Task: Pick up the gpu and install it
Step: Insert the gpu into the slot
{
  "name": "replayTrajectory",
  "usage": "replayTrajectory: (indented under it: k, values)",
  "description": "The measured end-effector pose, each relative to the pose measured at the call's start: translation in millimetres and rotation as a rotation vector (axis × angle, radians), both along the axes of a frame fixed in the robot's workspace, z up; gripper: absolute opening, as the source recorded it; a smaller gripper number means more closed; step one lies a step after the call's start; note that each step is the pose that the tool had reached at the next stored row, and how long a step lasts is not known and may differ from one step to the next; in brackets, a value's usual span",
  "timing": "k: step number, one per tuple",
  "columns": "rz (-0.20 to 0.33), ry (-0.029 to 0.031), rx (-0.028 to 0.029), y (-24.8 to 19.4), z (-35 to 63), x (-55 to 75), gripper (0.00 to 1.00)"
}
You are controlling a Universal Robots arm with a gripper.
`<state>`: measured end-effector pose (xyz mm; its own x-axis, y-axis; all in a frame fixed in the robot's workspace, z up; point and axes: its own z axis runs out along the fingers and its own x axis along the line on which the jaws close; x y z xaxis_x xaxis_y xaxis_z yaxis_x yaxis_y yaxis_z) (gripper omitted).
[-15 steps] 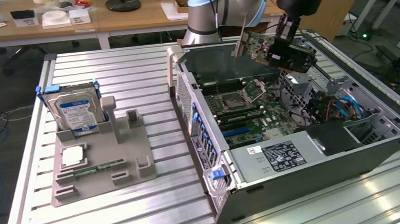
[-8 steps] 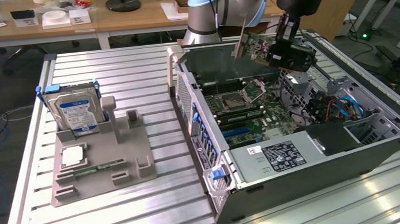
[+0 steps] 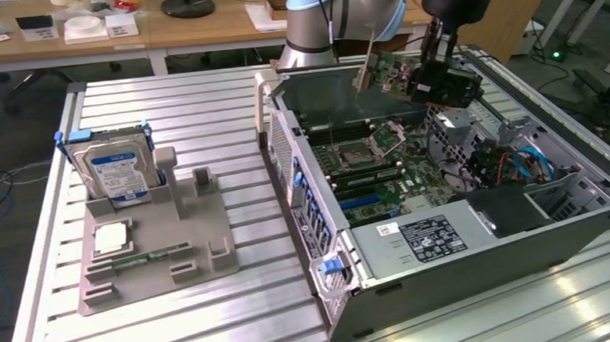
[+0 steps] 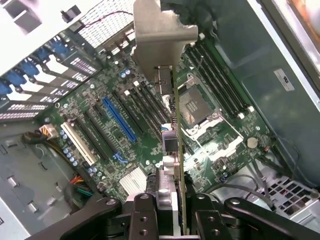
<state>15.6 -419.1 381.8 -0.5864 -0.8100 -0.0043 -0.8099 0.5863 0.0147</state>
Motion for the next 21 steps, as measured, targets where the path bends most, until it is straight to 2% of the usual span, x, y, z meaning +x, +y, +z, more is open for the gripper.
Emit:
replayTrajectory:
  k: [21]
  values:
    - [0.264,0.0,0.0007,0.0,0.0,0.0,0.3]
